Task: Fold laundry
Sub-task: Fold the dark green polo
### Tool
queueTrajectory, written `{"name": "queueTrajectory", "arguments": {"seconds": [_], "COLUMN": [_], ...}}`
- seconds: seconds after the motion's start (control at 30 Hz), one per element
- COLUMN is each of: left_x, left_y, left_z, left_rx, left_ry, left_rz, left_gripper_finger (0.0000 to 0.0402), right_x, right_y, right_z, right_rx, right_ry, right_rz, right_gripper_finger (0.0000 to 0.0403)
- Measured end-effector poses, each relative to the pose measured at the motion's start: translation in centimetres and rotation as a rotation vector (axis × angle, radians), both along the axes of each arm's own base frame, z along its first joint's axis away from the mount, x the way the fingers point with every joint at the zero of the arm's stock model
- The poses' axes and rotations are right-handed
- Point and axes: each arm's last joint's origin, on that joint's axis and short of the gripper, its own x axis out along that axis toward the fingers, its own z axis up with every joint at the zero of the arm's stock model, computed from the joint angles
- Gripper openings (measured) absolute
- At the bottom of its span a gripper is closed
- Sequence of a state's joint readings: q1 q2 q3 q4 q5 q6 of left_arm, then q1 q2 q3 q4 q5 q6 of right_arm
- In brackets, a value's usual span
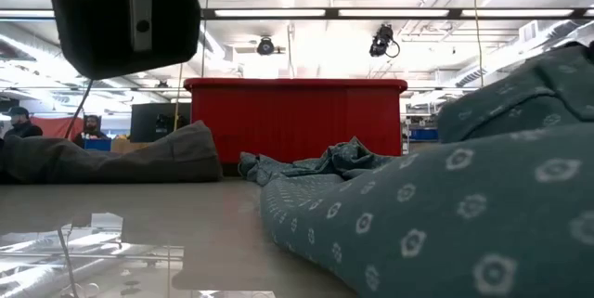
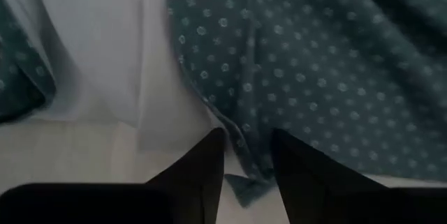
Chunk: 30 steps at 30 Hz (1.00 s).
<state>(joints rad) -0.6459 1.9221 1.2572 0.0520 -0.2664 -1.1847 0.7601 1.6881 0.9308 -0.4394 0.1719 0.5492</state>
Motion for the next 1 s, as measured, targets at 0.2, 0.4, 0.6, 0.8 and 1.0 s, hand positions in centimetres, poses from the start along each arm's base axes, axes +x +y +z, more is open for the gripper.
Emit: {"name": "queueTrajectory", "arguments": {"seconds": [0.2, 0.4, 0.6, 0.8, 1.0], "left_x": [0.5, 0.9, 0.7, 0.3, 0.4], "left_y": [0.7, 0.8, 0.3, -0.3, 0.0], "left_z": [0.3, 0.6, 0.9, 1.0, 0.8], "left_rx": [0.013, -0.042, -0.091, -0.099, -0.086], "left_ry": [0.003, 0.013, 0.007, 0.002, 0.020], "left_rz": [0.008, -0.054, -0.082, -0.098, -0.090], "left_gripper_finger": [0.0105, 0.0105, 0.0105, 0.0105, 0.0105], "right_x": [-0.1, -0.6, -1.2, -2.7, -3.8], "right_y": [0.2, 1.4, 5.0, 6.9, 7.1], "right_z": [-0.1, 2.2, 4.1, 4.7, 4.2], "right_rx": [0.097, 0.420, 0.810, 0.885, 0.817], "right_ry": [0.073, 0.257, 0.369, 0.308, 0.339], "right_rz": [-0.077, -0.314, -0.491, -0.559, -0.548], "right_gripper_finger": [0.0021, 0.0015, 0.0008, 0.0009, 0.0062]}}
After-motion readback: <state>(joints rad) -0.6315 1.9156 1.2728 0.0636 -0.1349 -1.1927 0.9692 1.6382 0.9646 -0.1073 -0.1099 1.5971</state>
